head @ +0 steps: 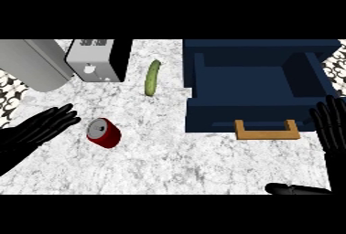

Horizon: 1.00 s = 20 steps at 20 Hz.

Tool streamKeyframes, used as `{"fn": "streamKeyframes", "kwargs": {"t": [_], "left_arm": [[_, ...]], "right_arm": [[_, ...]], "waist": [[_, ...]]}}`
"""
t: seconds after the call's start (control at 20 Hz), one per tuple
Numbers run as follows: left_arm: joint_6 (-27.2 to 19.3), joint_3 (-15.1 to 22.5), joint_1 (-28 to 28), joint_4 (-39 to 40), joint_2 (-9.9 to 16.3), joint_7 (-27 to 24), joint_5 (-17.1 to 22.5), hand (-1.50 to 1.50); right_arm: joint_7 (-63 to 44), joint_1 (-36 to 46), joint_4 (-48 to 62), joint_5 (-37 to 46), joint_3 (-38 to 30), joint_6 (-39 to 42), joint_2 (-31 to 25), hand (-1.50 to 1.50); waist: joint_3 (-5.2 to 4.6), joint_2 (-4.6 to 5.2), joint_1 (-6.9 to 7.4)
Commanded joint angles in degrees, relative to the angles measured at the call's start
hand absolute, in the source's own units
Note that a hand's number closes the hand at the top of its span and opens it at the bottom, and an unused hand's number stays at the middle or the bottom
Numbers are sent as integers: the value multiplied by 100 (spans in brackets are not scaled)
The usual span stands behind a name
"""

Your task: Pick up the can, place it into the drawer and close the drawer

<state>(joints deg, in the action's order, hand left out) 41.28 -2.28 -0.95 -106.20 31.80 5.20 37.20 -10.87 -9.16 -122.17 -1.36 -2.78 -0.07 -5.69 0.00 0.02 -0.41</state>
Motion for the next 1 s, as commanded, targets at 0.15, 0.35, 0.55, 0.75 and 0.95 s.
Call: {"fn": "streamKeyframes", "kwargs": {"t": [0.15,0.35,0.55,0.75,0.95], "left_arm": [[32,-360,-18,-31,125,772,836,-150],[399,-417,-176,620,-221,526,125,-150],[-50,-398,-420,265,-231,1088,418,-150],[476,-505,-726,1107,-617,583,-277,-150],[1094,-688,-773,2047,-772,-84,-999,-150]], "right_arm": [[261,21,295,-139,-284,212,-35,-150],[642,-489,245,-435,-572,576,-119,-150],[377,-524,45,-364,-487,541,-14,-150],[445,-703,-209,250,-3,277,379,-150],[912,-1001,65,-422,-639,851,83,-150]], "waist": [[2,-7,43],[1,-4,18],[2,-9,18],[-1,-5,6],[-2,0,-13]]}}
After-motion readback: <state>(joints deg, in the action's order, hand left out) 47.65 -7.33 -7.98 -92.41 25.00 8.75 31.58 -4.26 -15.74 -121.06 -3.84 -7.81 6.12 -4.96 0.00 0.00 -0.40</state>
